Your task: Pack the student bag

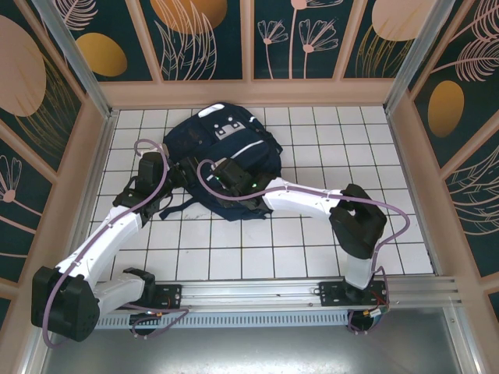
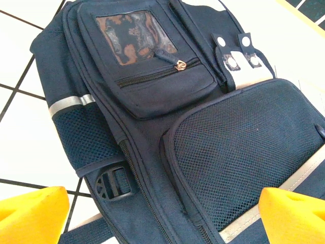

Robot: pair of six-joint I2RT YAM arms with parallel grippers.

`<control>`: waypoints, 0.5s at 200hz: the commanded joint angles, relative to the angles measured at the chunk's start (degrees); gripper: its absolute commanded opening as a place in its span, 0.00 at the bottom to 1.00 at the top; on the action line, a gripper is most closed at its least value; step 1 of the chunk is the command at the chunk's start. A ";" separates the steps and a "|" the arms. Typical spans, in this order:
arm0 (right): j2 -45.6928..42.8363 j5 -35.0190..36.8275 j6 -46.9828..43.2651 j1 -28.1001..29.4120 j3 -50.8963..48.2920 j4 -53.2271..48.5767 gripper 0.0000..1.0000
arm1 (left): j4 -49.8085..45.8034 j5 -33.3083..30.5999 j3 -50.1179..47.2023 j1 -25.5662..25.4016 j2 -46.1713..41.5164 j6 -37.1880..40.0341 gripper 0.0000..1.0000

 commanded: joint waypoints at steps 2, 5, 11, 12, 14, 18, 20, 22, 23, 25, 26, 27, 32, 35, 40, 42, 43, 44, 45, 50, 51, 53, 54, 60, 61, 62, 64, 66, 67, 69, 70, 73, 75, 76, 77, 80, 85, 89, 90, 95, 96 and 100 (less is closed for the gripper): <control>1.01 2.87 -1.07 0.10 1.82 -2.31 0.32 | 1.76 1.15 -0.26 0.48 -0.84 -0.90 0.96; 0.90 2.53 -1.24 0.05 1.83 -2.48 0.31 | 1.69 1.24 -0.33 0.51 -0.91 -1.17 0.96; 0.85 2.03 -1.55 0.07 2.01 -3.03 0.30 | 1.06 1.29 -0.44 0.56 -0.93 -2.14 0.96; 0.80 2.00 -1.65 0.08 1.98 -3.08 0.30 | 0.84 1.29 -0.44 0.53 -0.93 -2.38 0.96; 0.76 2.01 -1.69 0.09 2.03 -3.17 0.29 | 0.35 1.36 -0.38 0.50 -0.97 -3.01 0.96; 0.57 2.01 -1.75 0.14 2.02 -3.26 0.29 | -0.59 1.41 -0.19 0.48 -1.01 -4.33 0.95; 0.46 1.99 -1.76 0.15 1.95 -3.30 0.28 | -0.91 1.65 -0.18 0.51 -1.08 -4.90 0.95; 0.36 1.90 -1.85 0.11 1.84 -3.38 0.27 | -1.08 2.02 -0.31 0.47 -1.16 -5.37 0.95; 0.33 1.89 -1.85 0.10 1.81 -3.39 0.27 | -1.06 2.27 -0.38 0.48 -1.26 -5.63 0.94; 0.20 1.96 -1.93 0.10 1.81 -3.40 0.26 | -0.90 2.72 -0.54 0.44 -1.43 -6.08 0.94; 0.16 1.88 -1.93 0.05 1.75 -3.40 0.26 | -0.75 3.06 -0.62 0.46 -1.57 -6.33 0.94; 0.07 1.82 -2.00 0.02 1.71 -3.40 0.25 | -0.59 3.41 -0.79 0.43 -1.84 -6.59 0.94; -0.18 1.80 -2.18 0.01 1.57 -3.48 0.23 | 0.60 4.91 -2.18 0.44 -2.36 -7.92 0.94; -0.33 1.75 -2.22 0.01 1.55 -3.53 0.22 | 1.28 5.81 -2.92 0.44 -2.84 -8.77 0.93; -0.65 1.68 -2.29 0.01 1.46 -3.55 0.20 | 2.58 6.86 -4.34 0.44 -3.51 -10.21 0.93; -0.77 1.64 -2.29 0.01 1.37 -3.50 0.19 | 3.09 7.19 -4.95 0.48 -3.79 -10.96 0.93; -0.85 1.64 -2.33 0.01 1.36 -3.45 0.18 | 3.26 7.36 -5.20 0.48 -3.90 -11.23 0.92; -0.89 1.55 -2.35 0.01 1.39 -3.43 0.18 | 3.70 7.58 -5.50 0.48 -3.99 -11.50 0.92; -0.91 1.50 -2.36 0.01 1.32 -3.41 0.18 | 4.09 7.78 -5.74 0.49 -4.09 -11.77 0.92; -1.13 1.22 -2.52 0.06 1.21 -3.19 0.15 | 5.72 8.92 -6.83 0.51 -4.35 -12.75 0.91; -1.20 1.12 -2.54 0.03 1.19 -3.12 0.15 | 6.03 9.15 -7.02 0.45 -4.40 -12.83 0.91; -1.33 1.00 -2.61 0.06 1.19 -2.98 0.14 | 6.63 9.52 -7.38 0.46 -4.41 -13.16 0.90; -1.39 0.96 -2.62 0.03 1.18 -2.97 0.14 | 6.88 9.71 -7.56 0.43 -4.43 -13.30 0.90; -1.66 0.76 -2.72 0.01 1.09 -2.70 0.11 | 7.87 10.65 -8.13 0.49 -4.10 -13.89 0.89; -1.69 0.71 -2.72 0.01 1.13 -2.61 0.11 | 8.03 10.81 -8.20 0.44 -4.01 -14.06 0.89; -1.75 0.69 -2.72 0.01 1.10 -2.57 0.11 | 8.15 10.88 -8.27 0.46 -3.92 -14.15 0.89; -1.84 0.67 -2.66 0.01 1.06 -2.47 0.11 | 8.37 11.14 -8.38 0.46 -3.74 -14.34 0.89; -1.94 0.60 -2.64 0.05 1.03 -2.38 0.11 | 8.71 11.40 -8.38 0.48 -3.48 -14.55 0.88; -1.96 0.59 -2.64 0.03 1.01 -2.40 0.11 | 8.80 11.53 -8.45 0.46 -3.39 -14.61 0.88; -2.04 0.51 -2.64 0.01 1.02 -2.29 0.10 | 9.15 11.85 -8.55 0.48 -3.15 -14.79 0.87; -2.10 0.46 -2.64 0.01 1.00 -2.28 0.10 | 9.37 11.93 -8.58 0.48 -3.05 -14.82 0.87; -2.15 0.36 -2.66 0.01 1.06 -2.17 0.09 | 10.04 12.68 -8.75 0.44 -2.71 -14.95 0.85; -2.27 0.37 -2.64 0.01 1.01 -2.10 0.08 | 10.62 13.13 -8.80 0.48 -2.45 -15.05 0.85; -2.34 0.38 -2.60 0.01 1.00 -2.05 0.08 | 10.90 13.36 -8.84 0.44 -2.35 -15.08 0.84; -2.43 0.30 -2.57 0.01 0.99 -2.02 0.07 | 11.16 13.61 -8.95 0.46 -2.21 -15.18 0.84; -2.50 0.28 -2.61 0.05 0.97 -1.95 0.07 | 12.06 14.18 -9.05 0.46 -1.86 -15.50 0.83; -2.75 0.34 -2.47 0.05 0.91 -1.83 0.07 | 13.72 15.42 -9.45 0.53 -1.25 -16.12 0.82; -3.02 0.32 -2.38 0.01 0.83 -1.67 0.06 | 15.04 16.25 -9.68 0.49 -0.78 -16.67 0.81; -3.03 0.32 -2.38 0.01 0.78 -1.61 0.06 | 15.35 16.42 -9.76 0.44 -0.63 -16.82 0.81; -3.29 0.23 -2.33 0.01 0.58 -1.41 0.05 | 16.78 17.23 -9.95 0.44 -0.12 -17.53 0.78; -3.34 0.18 -2.31 0.01 0.56 -1.39 0.05 | 17.05 17.35 -10.03 0.51 0.05 -17.68 0.78; -3.58 0.09 -2.33 0.01 0.42 -1.30 0.05 | 18.16 17.83 -10.23 0.44 0.51 -18.19 0.76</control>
